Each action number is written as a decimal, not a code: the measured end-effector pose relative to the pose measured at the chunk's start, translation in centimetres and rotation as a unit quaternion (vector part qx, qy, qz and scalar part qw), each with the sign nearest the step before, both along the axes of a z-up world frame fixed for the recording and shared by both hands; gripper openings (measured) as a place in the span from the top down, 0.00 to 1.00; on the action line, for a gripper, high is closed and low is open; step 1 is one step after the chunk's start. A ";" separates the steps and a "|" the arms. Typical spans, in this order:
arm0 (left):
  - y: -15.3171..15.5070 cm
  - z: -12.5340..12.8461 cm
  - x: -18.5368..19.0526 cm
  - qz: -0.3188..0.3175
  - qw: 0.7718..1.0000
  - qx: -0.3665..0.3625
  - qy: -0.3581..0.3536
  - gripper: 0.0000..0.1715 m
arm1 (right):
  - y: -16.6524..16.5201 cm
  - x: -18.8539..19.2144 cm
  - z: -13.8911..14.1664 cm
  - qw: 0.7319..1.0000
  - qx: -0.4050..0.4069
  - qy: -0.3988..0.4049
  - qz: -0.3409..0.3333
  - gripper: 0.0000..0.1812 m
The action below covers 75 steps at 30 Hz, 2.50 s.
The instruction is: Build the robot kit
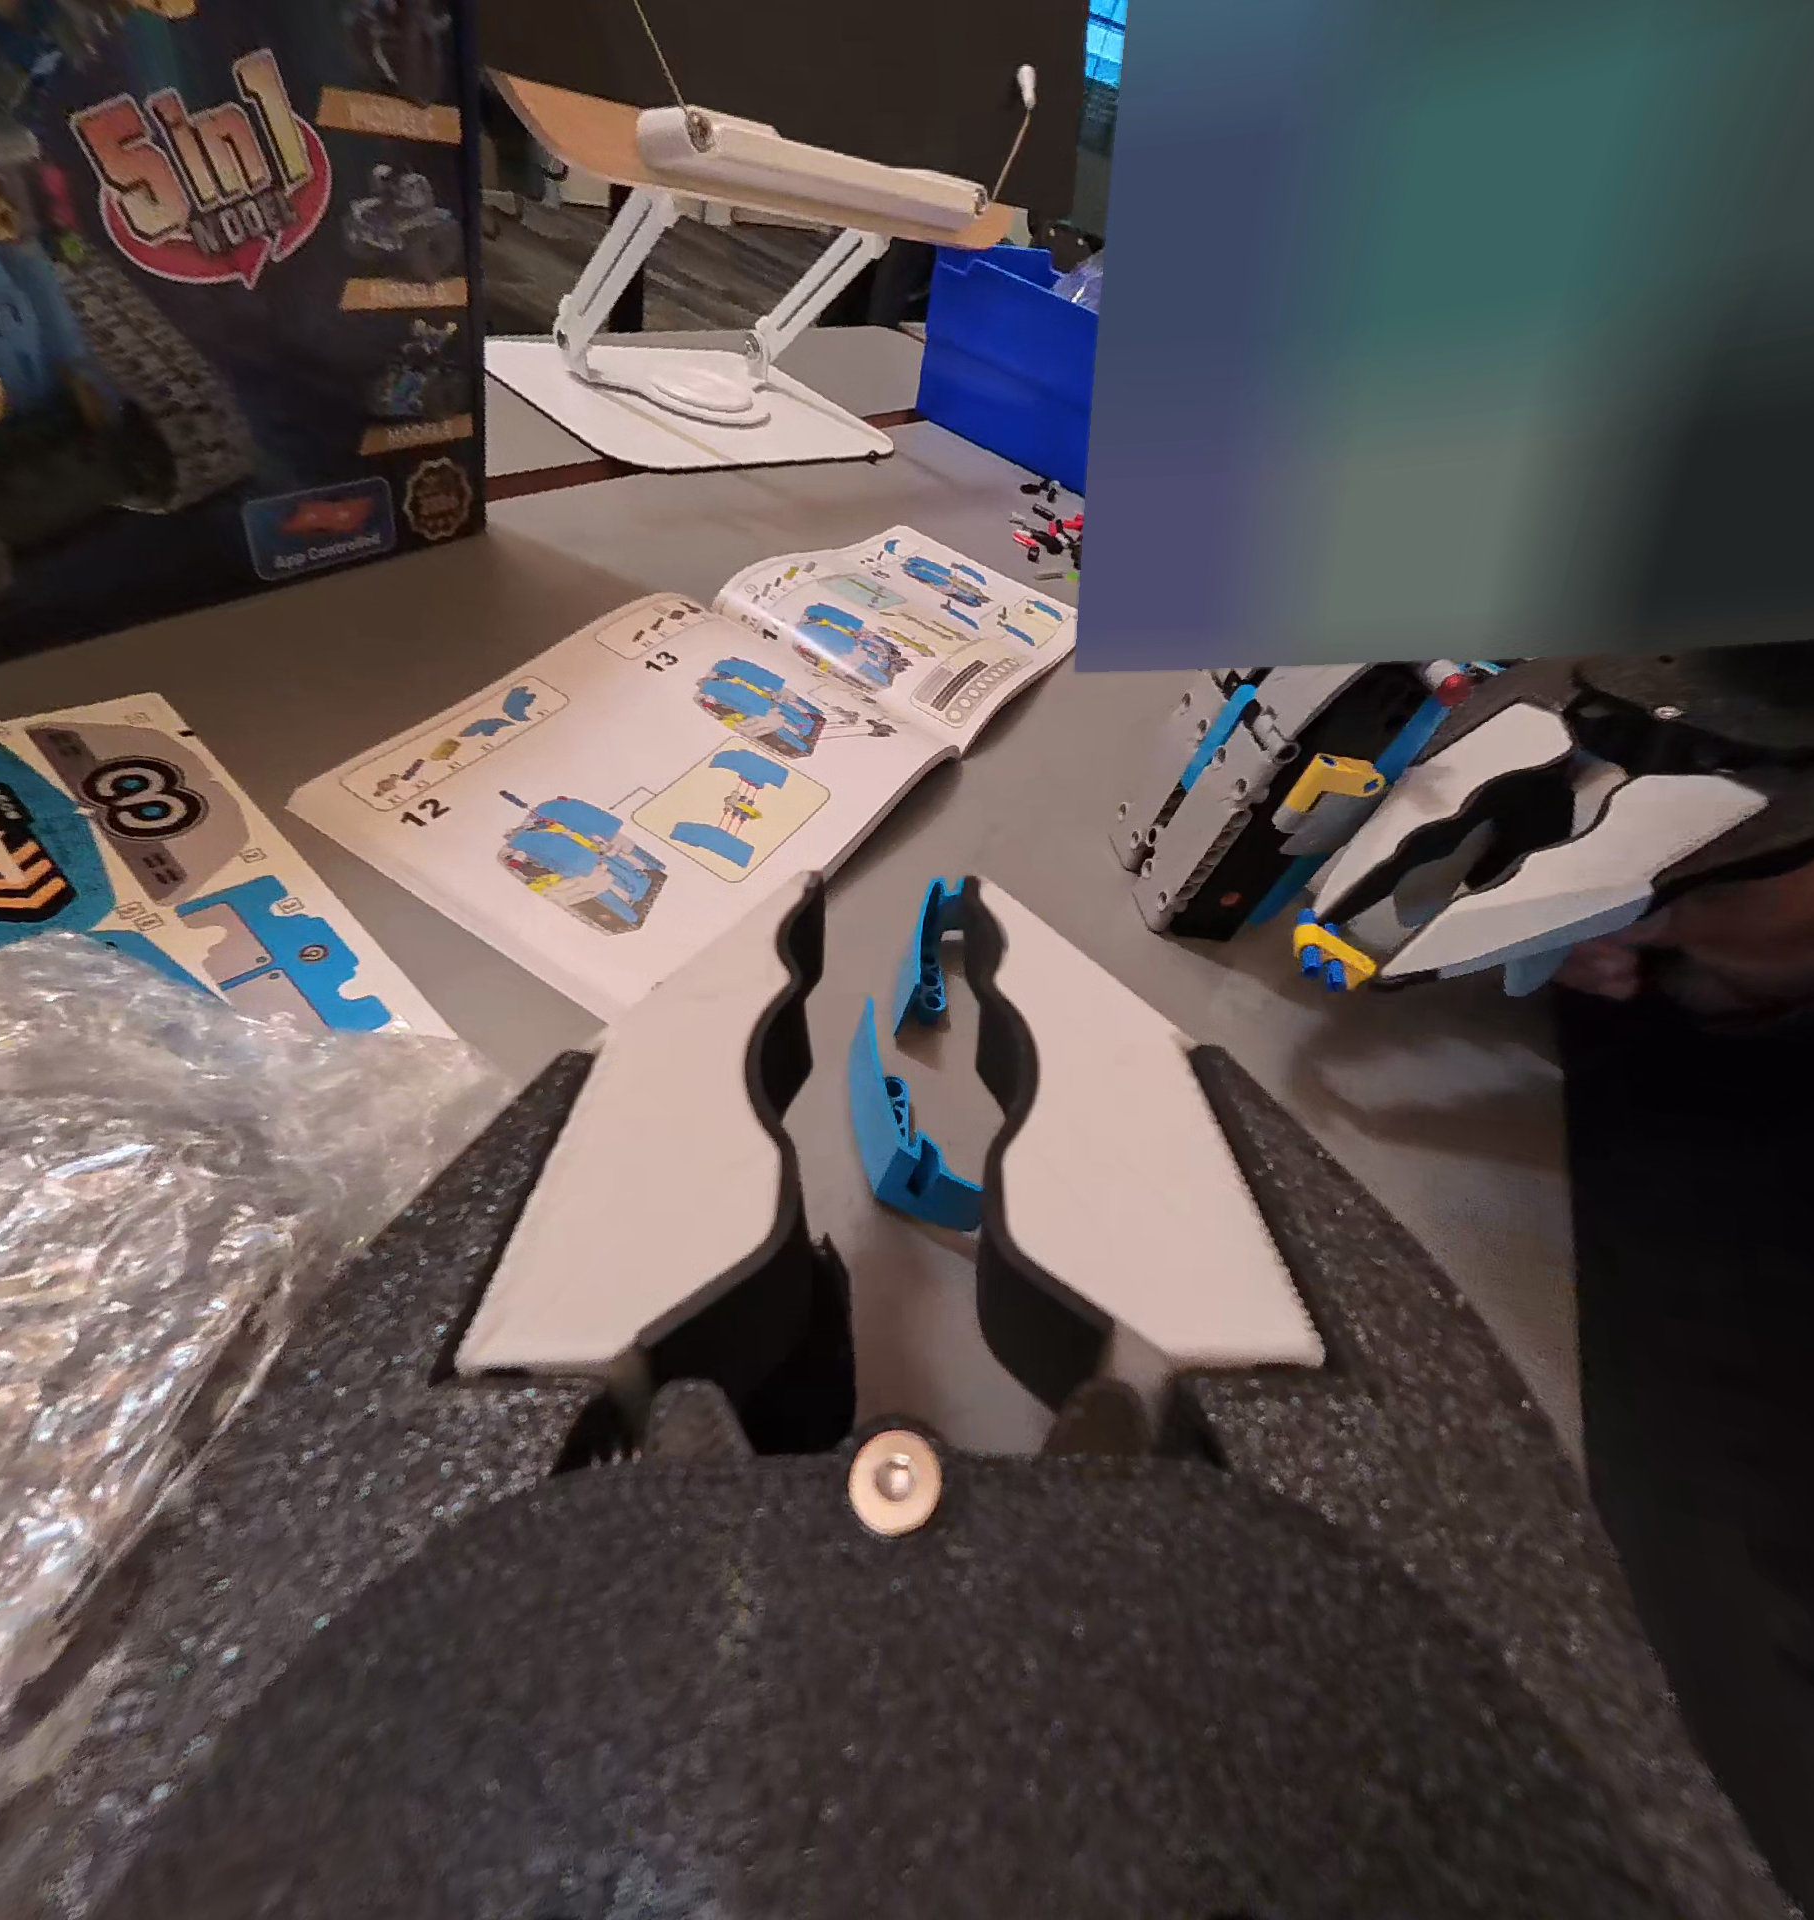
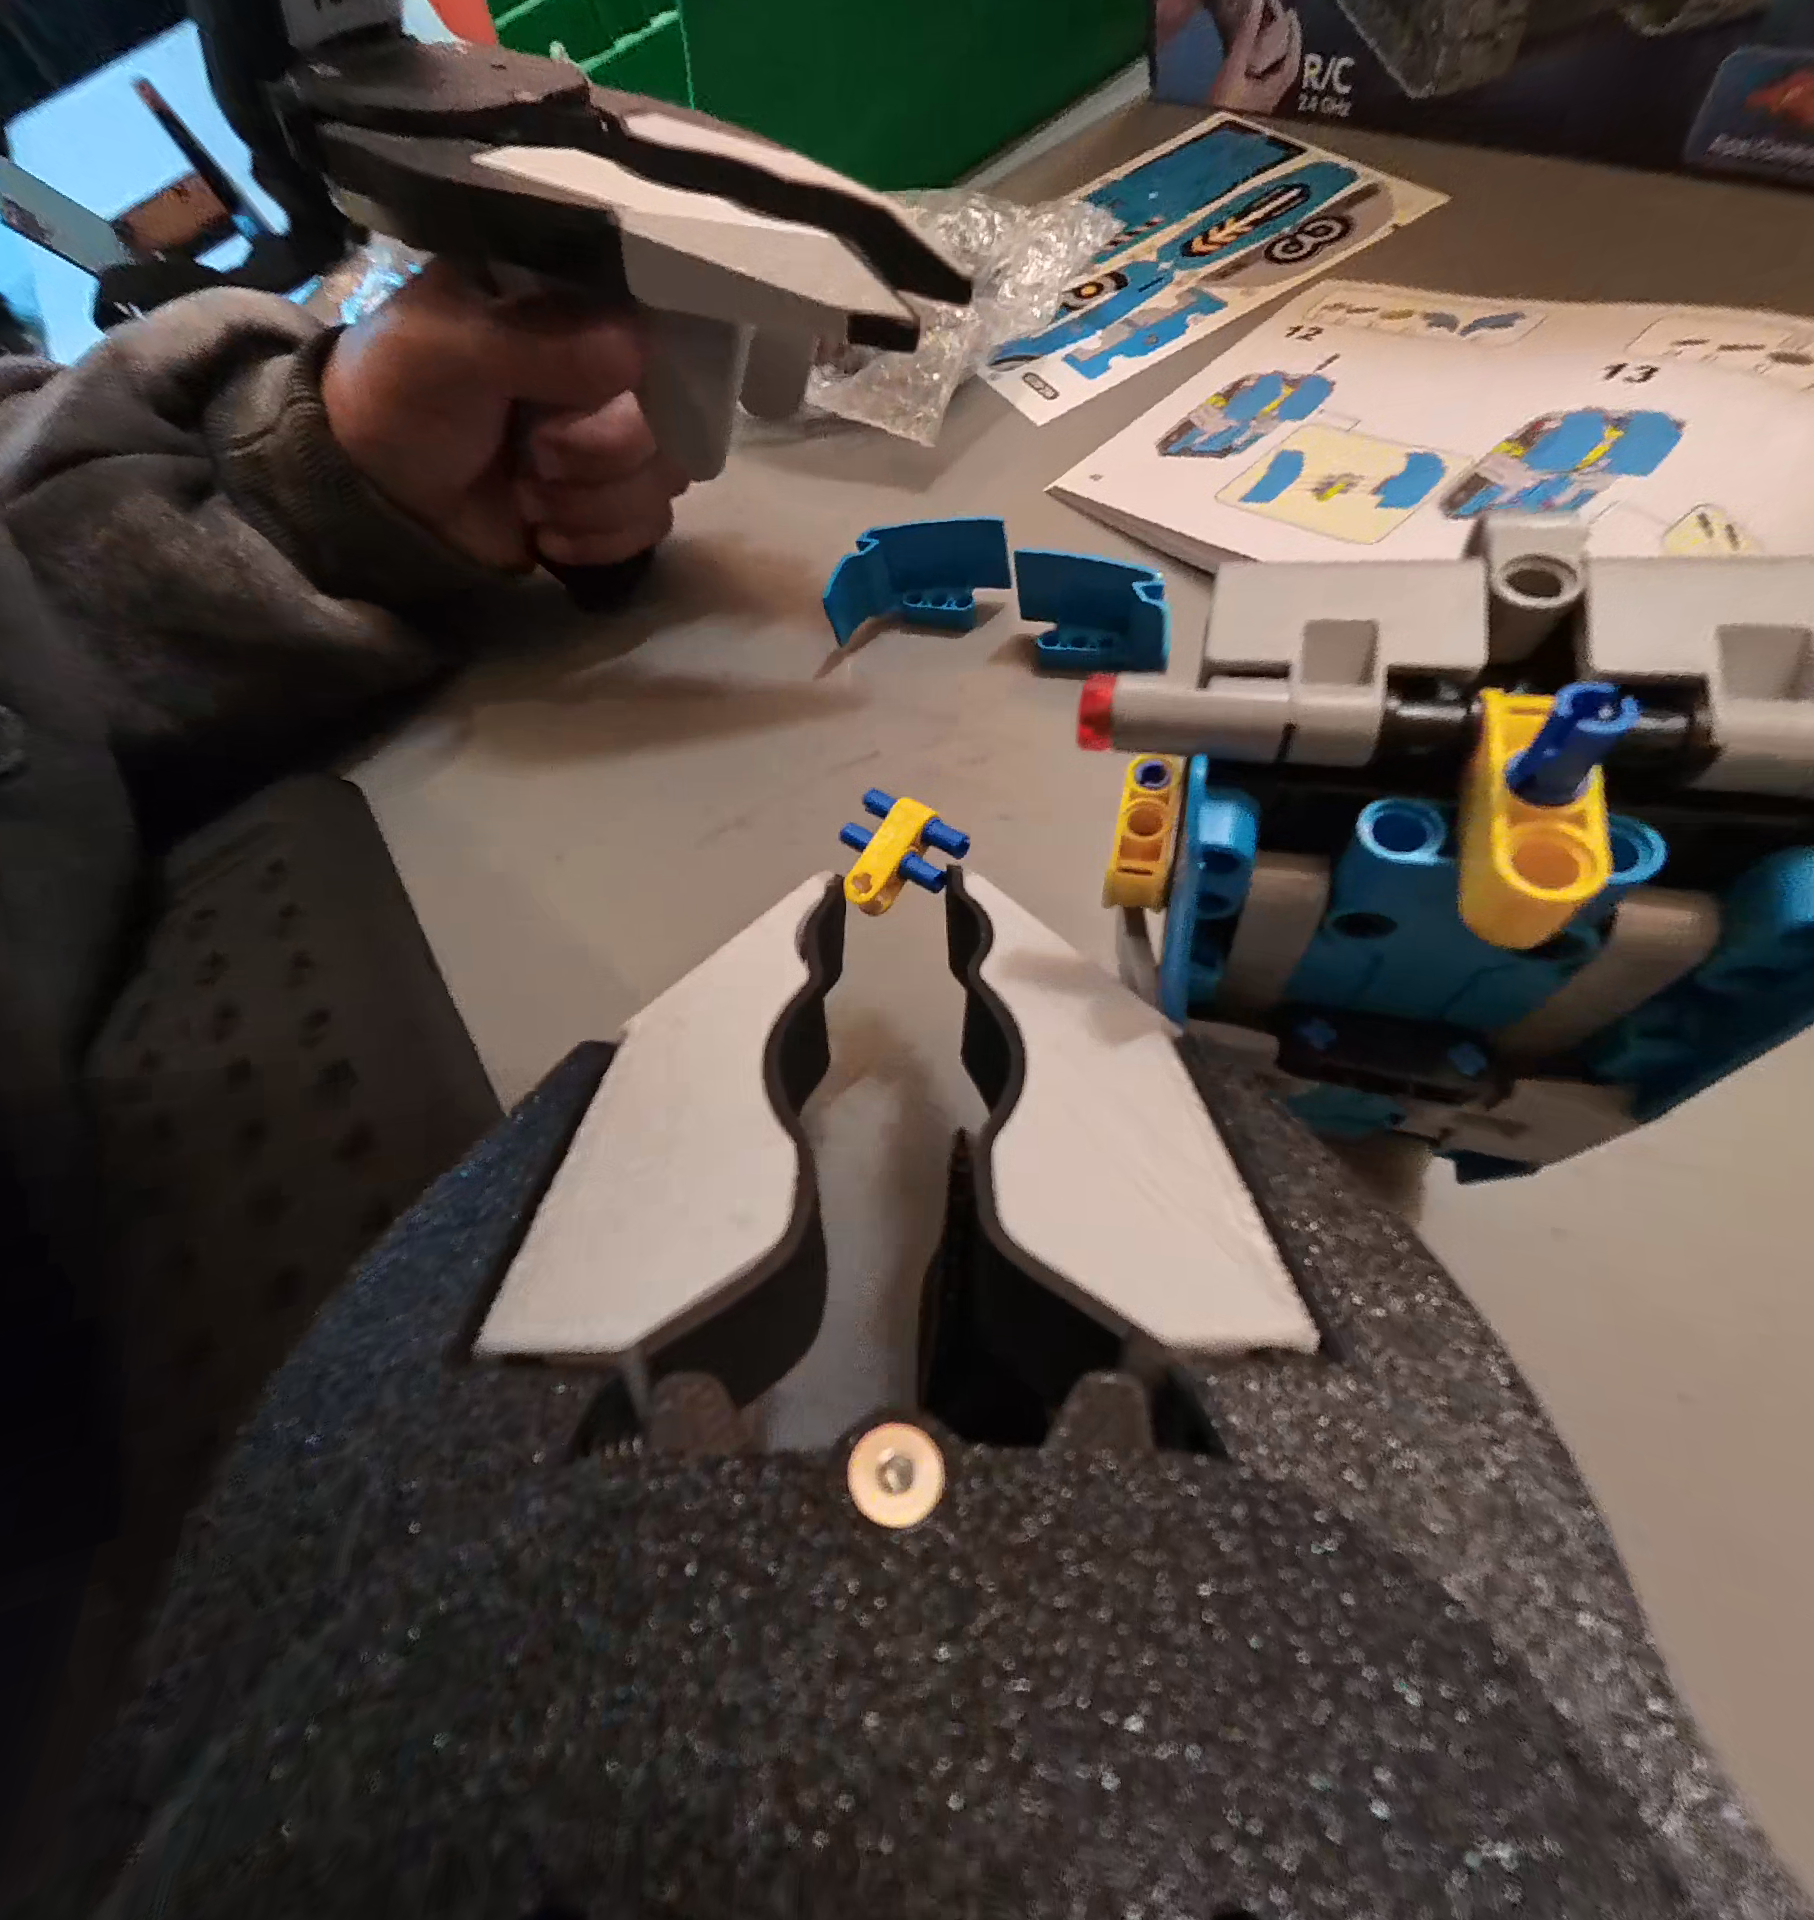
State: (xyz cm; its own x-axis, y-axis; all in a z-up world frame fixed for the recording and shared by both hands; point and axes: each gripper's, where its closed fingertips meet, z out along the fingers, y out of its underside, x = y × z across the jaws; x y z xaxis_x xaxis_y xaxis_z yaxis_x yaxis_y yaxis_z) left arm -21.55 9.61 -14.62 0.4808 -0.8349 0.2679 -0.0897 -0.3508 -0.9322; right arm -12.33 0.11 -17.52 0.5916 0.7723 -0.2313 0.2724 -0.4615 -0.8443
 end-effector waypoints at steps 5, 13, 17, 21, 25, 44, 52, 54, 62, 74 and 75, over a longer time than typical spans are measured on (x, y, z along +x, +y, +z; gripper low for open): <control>0.3 -0.3 -0.1 -0.012 0.999 -0.038 -0.019 0.85 | -0.1 -0.2 0.2 1.000 -0.011 0.020 0.010 0.89; 0.1 -0.3 0.1 -0.017 0.999 -0.033 -0.014 0.85 | -0.4 -0.4 0.5 1.000 -0.006 0.025 0.018 0.89; 0.0 -0.2 0.0 -0.014 0.999 -0.027 -0.014 0.85 | -0.8 -0.6 0.4 1.000 0.003 0.016 0.026 0.89; 0.1 -0.2 0.1 -0.008 1.000 -0.017 -0.005 0.85 | -1.1 -0.8 0.2 0.999 0.015 -0.001 0.033 0.89; 0.0 0.2 0.0 -0.002 1.000 0.013 -0.003 0.86 | -1.9 -1.3 -1.0 0.998 0.010 -0.038 0.057 0.89; -0.5 -0.3 0.0 -0.005 0.999 0.030 0.037 0.90 | -3.2 -1.5 -4.4 0.982 0.012 -0.162 0.091 0.89; -2.0 -3.6 0.4 -0.044 0.991 -0.042 0.122 0.88 | -3.2 -1.5 -4.4 0.983 0.009 -0.162 0.090 0.89; -2.0 -3.9 0.4 -0.042 0.990 -0.045 0.130 0.88 | -3.2 -1.5 -4.4 0.983 0.010 -0.162 0.090 0.89; -2.3 -5.6 0.0 -0.054 0.982 -0.077 0.165 0.94 | -3.1 -1.4 -4.8 0.984 -0.011 -0.158 0.088 0.89; -7.3 4.0 2.0 -0.204 0.975 0.007 -0.081 1.00 | -1.9 -2.4 2.6 0.994 0.091 0.005 0.058 0.81; -7.9 5.0 2.0 -0.223 0.966 -0.021 -0.127 1.00 | -1.7 -2.8 4.4 0.991 0.108 0.046 0.059 0.80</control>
